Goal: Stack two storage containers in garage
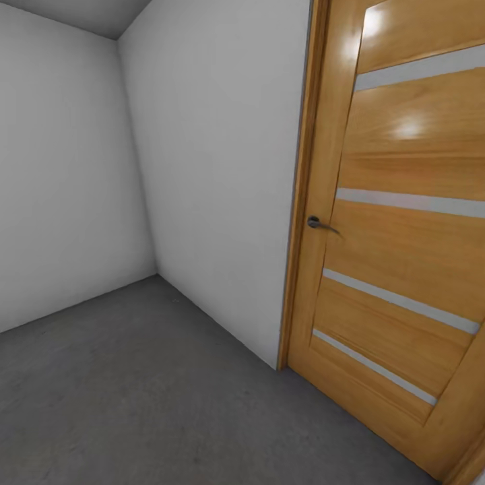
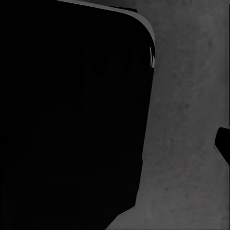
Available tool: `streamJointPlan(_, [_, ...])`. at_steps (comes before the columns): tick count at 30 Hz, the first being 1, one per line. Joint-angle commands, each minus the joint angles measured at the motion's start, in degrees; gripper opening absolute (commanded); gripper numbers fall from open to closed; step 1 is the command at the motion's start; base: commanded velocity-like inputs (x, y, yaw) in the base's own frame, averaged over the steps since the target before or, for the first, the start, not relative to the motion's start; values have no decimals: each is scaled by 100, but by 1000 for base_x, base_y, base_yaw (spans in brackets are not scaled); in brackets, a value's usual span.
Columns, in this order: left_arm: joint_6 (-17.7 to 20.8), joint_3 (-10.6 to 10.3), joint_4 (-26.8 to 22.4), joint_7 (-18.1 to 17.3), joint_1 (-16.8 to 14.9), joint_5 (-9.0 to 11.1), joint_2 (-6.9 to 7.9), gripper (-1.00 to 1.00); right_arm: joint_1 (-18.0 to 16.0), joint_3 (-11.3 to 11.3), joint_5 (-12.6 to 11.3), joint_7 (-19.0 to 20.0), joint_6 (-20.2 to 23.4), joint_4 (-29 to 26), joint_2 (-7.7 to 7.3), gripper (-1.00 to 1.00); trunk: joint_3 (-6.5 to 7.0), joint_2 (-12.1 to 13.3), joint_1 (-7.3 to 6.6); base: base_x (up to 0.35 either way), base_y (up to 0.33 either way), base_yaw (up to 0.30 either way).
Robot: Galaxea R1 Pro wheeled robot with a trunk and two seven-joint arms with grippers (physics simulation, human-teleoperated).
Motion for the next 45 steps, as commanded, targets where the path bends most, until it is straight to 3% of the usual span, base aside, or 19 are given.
streamJointPlan(1, [-10, 2, -3, -1, 1, 45, 0, 100, -3, -3, 54, -13, -26, 9, 0, 100, -4, -2, 4, 331, 0, 0])
streamJointPlan(26, [-42, 2, -4, 17, 1, 36, -9, 100, -3, -33, 31, 21, -23, 9, 3, 100, -4, -2, 4, 331, 0, -5])
streamJointPlan(33, [-64, 2, -7, 17, 1, 29, -8, 100, -3, -18, 37, 60, -18, 9, 7, 100, -4, -2, 4, 251, 0, -202])
streamJointPlan(45, [-72, 10, -12, 36, 1, 27, 0, 100, -3, -23, 24, 66, -9, 9, 4, 100, -4, -2, 4, 19, 0, -282])
